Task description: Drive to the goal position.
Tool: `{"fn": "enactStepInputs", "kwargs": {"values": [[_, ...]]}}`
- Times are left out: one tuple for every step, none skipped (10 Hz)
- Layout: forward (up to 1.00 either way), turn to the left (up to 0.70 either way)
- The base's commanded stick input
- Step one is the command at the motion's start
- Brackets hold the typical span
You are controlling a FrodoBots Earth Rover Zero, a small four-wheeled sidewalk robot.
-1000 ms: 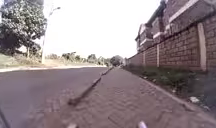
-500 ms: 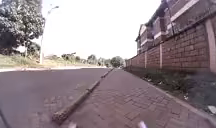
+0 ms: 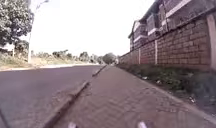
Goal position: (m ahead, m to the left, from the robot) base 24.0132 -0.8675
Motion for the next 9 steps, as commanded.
{"fn": "enactStepInputs", "kwargs": {"values": [[1.0, 0.0], [1.0, 0.0], [1.0, 0.0], [1.0, 0.0], [1.0, 0.0], [1.0, 0.0], [1.0, 0.0], [1.0, 0.0], [1.0, 0.0]]}}
